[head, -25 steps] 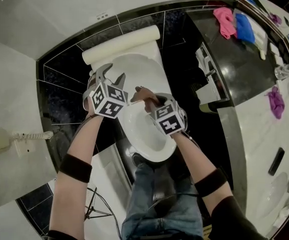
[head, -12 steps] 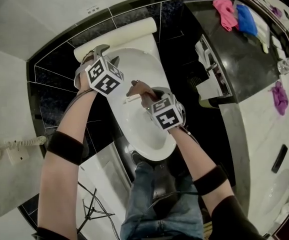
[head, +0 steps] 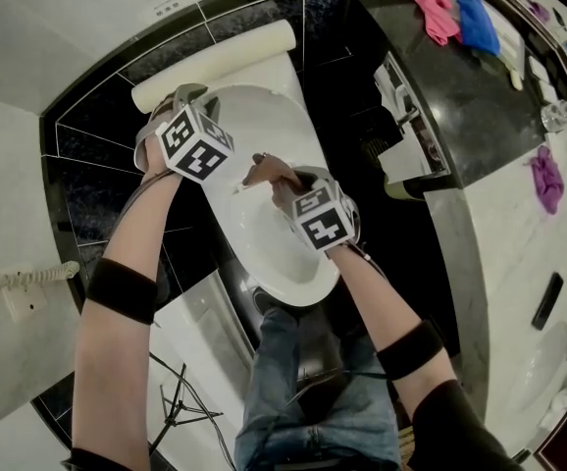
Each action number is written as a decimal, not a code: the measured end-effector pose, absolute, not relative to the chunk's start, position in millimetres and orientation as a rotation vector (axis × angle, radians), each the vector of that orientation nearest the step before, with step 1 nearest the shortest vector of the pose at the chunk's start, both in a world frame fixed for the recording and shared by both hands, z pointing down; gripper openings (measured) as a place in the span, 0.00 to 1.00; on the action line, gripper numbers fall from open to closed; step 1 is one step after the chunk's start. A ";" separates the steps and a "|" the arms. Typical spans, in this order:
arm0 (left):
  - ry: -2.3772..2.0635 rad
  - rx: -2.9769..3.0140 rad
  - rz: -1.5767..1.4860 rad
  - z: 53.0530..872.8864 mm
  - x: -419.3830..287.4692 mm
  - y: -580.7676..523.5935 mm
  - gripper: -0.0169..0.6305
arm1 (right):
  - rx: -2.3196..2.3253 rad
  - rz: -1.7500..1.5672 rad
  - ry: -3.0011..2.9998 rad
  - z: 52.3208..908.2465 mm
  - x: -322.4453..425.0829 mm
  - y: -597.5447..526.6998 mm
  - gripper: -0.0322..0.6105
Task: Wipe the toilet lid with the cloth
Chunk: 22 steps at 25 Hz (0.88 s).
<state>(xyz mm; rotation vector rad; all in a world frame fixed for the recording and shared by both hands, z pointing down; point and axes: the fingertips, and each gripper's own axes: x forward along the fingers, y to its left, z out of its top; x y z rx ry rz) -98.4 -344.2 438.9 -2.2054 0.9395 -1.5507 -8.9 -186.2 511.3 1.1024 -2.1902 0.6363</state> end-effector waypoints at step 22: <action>1.087 -2.176 -1.463 421.5 -75.4 -216.2 0.14 | 1.092 0.636 -2.211 484.8 35.0 -103.6 0.16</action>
